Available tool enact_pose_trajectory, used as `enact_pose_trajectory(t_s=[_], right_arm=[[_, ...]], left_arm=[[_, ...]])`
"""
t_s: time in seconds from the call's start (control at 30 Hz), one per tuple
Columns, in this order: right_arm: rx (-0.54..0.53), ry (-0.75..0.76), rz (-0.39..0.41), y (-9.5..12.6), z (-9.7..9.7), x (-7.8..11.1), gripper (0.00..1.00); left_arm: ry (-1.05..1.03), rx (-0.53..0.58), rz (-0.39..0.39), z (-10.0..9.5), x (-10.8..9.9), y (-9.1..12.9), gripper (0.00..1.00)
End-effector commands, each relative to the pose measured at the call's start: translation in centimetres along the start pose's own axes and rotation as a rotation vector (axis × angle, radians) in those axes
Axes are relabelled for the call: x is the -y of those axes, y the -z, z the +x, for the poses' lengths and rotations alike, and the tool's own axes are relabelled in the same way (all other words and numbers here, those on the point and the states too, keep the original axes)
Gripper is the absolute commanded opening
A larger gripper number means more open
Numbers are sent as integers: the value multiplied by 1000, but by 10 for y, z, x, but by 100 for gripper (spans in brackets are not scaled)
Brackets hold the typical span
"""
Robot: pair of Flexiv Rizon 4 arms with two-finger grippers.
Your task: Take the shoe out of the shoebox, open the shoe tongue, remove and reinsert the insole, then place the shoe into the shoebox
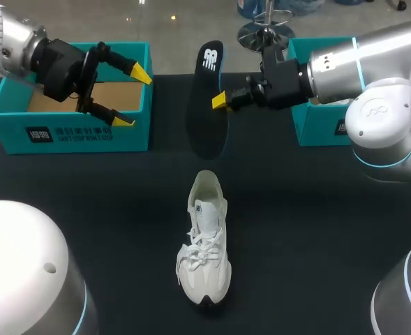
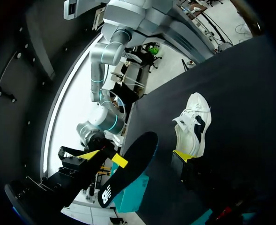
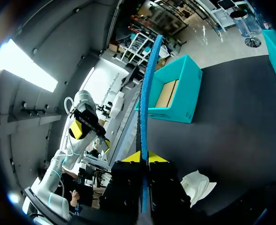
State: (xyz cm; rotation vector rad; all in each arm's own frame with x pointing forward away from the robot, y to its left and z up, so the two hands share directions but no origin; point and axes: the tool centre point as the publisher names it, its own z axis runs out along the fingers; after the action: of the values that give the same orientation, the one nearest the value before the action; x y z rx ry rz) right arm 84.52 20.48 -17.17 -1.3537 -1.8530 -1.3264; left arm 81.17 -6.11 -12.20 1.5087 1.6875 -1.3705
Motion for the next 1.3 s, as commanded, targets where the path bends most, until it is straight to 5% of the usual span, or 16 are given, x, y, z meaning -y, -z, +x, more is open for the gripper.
enact_pose_trajectory(t_s=[0.03, 0.2, 0.5, 0.77, 1.3], right_arm=[[6, -2, 0, 0, 1, 0, 0], [6, -2, 0, 0, 1, 0, 0], [6, -2, 0, 0, 1, 0, 0], [6, -2, 0, 0, 1, 0, 0], [6, -2, 0, 0, 1, 0, 0]], left_arm=[[235, -77, -92, 8, 28, 2, 100], [427, -149, -218, 37, 41, 13, 100], [605, -222, -251, 81, 41, 26, 100], [730, -300, -401, 89, 9, 25, 100], [730, -300, -401, 89, 9, 25, 100]])
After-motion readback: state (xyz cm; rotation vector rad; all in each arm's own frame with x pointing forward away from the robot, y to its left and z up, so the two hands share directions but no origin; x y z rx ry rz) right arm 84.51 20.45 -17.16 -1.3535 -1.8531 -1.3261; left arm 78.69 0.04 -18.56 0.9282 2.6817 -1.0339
